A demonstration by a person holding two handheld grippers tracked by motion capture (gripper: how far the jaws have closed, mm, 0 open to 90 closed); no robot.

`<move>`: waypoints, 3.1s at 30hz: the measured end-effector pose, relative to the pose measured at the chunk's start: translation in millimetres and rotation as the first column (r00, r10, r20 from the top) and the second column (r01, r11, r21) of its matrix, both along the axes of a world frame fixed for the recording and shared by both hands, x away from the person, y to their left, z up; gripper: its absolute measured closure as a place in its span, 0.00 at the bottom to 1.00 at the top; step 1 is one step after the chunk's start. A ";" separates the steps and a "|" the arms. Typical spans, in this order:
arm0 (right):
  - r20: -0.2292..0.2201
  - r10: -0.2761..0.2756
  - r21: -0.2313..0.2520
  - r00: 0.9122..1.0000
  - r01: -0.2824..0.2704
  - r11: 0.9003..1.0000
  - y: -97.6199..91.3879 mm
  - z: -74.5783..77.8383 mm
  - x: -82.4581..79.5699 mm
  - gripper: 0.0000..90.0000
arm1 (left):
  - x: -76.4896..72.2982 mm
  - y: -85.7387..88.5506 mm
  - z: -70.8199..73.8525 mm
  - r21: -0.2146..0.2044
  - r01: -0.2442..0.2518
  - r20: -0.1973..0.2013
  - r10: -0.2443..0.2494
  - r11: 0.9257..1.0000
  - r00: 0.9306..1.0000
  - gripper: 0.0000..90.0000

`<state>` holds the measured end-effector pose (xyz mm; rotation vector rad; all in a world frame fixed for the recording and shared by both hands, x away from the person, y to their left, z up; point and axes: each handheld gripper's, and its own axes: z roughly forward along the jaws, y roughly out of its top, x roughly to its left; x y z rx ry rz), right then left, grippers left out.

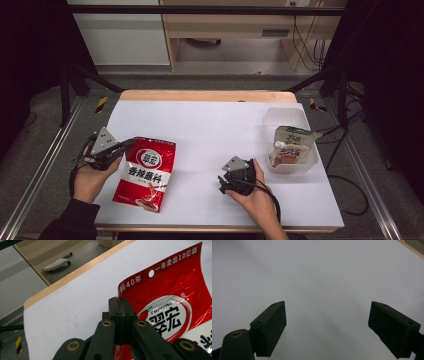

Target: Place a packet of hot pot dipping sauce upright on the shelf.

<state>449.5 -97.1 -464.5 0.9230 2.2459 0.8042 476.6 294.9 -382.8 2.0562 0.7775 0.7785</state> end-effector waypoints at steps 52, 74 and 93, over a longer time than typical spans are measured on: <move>-0.115 0.239 0.147 0.964 -0.221 0.964 35.8 112.4 21.4 0.19 | 17.2 -70.1 32.1 0.001 0.130 0.056 -0.130 0.991 0.990 1.00; -0.188 0.293 0.152 0.937 -0.267 0.952 65.5 105.3 55.9 0.28 | 12.7 -71.5 30.3 -0.012 0.141 0.054 -0.140 0.990 0.989 1.00; -0.267 0.353 0.158 0.897 -0.321 0.934 81.4 90.4 78.9 0.64 | 13.1 -72.3 29.2 -0.013 0.153 0.044 -0.152 0.988 0.987 1.00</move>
